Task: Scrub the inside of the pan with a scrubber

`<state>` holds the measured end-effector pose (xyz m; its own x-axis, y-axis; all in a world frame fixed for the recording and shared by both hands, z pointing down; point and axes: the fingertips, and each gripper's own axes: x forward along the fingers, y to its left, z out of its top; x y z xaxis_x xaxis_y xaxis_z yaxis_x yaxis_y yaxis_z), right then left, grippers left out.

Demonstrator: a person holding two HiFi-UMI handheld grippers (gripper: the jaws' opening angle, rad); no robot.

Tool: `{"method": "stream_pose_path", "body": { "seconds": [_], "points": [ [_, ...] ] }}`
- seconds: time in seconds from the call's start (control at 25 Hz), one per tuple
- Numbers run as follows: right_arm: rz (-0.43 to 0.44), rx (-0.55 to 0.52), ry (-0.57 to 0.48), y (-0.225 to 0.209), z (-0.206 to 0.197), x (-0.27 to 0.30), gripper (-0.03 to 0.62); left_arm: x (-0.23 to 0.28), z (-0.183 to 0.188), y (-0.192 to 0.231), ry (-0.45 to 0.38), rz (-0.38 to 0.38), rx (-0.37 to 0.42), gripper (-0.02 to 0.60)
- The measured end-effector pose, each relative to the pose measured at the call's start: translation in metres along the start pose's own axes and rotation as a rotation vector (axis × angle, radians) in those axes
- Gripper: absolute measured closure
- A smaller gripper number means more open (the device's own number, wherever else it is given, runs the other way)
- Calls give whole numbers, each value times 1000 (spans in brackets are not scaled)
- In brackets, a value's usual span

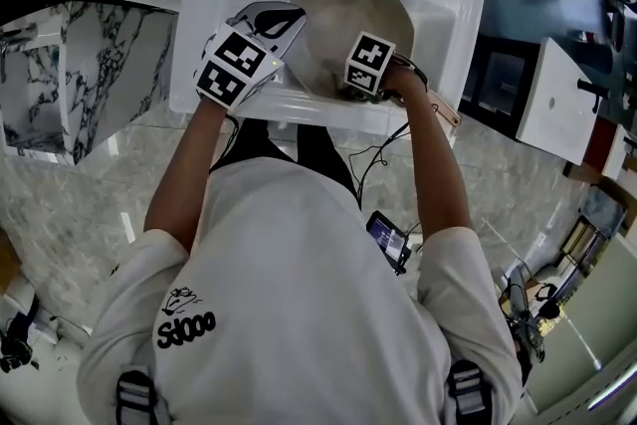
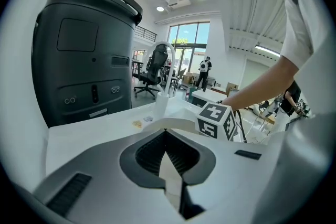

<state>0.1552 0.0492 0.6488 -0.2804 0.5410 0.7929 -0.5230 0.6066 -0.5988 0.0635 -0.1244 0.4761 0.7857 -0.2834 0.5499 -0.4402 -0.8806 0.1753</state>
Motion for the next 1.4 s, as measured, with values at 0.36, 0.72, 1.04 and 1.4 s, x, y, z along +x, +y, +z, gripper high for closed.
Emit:
{"method": "stream_pose_path", "body": {
  "seconds": [0.36,0.72,1.04,1.4],
  "points": [
    [283,111,-270,33,50,-5,517,-6,-8,9,15,17,-22,575],
    [441,150,-420,51,85,-21,517,-12,-17,18,26,34,-39,575],
    [454,238,-551,43,120,-33,519,-17,-18,24,18,50,-57,575],
    [452,351,-754,20,163,-54,519,-22,-25,31,37,66,-63,575]
  ]
}}
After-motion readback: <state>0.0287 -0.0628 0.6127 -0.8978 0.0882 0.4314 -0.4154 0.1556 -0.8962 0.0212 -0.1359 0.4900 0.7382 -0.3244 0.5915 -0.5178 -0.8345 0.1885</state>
